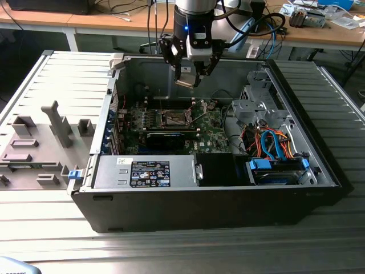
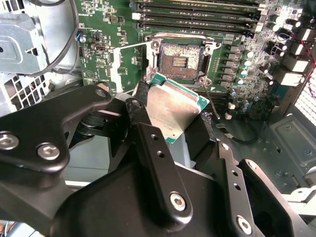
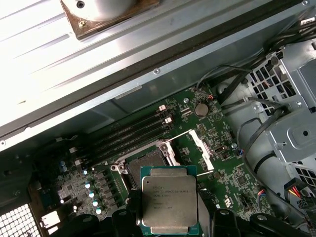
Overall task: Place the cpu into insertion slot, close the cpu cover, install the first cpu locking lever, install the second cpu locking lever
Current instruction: 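Place the cpu into insertion slot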
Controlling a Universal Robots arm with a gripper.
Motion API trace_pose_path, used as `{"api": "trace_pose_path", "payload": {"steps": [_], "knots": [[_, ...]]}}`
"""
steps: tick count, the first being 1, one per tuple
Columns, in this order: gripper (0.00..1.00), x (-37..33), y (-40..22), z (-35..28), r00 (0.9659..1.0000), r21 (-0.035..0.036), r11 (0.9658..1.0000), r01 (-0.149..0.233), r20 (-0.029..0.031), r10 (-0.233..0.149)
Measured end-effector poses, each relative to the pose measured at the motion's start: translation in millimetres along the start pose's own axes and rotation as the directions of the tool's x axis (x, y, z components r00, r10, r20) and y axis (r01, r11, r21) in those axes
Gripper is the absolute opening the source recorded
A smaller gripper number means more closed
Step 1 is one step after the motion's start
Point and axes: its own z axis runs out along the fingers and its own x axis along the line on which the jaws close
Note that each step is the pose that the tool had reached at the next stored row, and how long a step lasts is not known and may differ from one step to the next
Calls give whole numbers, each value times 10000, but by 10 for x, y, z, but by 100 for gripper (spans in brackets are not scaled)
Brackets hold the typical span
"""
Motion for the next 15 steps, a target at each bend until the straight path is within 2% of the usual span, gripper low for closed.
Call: {"api": "trace_pose_path", "payload": {"steps": [15], "knots": [[54,0,0,0,9999,-3,9999,-125,11,125]]}}
